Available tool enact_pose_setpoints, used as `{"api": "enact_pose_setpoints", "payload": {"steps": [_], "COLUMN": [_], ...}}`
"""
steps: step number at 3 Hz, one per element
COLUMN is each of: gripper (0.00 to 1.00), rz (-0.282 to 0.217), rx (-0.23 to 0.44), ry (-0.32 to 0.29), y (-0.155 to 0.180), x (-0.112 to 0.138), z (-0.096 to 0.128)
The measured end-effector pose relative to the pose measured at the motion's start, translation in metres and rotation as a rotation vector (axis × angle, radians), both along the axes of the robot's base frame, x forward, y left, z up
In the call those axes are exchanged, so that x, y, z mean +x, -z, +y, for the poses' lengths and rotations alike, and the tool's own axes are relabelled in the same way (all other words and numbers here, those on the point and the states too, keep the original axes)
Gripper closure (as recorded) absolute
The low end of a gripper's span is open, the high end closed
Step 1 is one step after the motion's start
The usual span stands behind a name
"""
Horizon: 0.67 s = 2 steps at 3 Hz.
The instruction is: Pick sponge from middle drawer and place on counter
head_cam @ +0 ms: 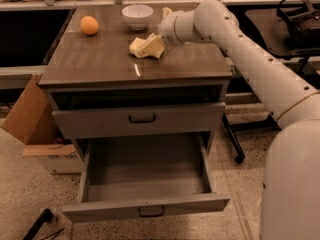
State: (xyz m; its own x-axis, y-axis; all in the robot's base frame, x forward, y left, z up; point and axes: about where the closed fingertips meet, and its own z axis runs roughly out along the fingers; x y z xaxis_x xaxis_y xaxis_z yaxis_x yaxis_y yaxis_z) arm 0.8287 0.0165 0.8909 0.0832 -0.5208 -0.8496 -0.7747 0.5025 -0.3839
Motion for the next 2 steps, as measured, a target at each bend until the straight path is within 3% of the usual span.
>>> {"api": "enact_pose_setpoints", "payload": {"steps": [1, 2], "gripper": [0.00, 0.00], "rz": [-0.001, -0.033], "rx": [0.000, 0.005], "ry": [-0.001, 0.010], "y": [-0.001, -0.017], "x": [-0.001, -0.021], "z": [-0.001, -0.022]}}
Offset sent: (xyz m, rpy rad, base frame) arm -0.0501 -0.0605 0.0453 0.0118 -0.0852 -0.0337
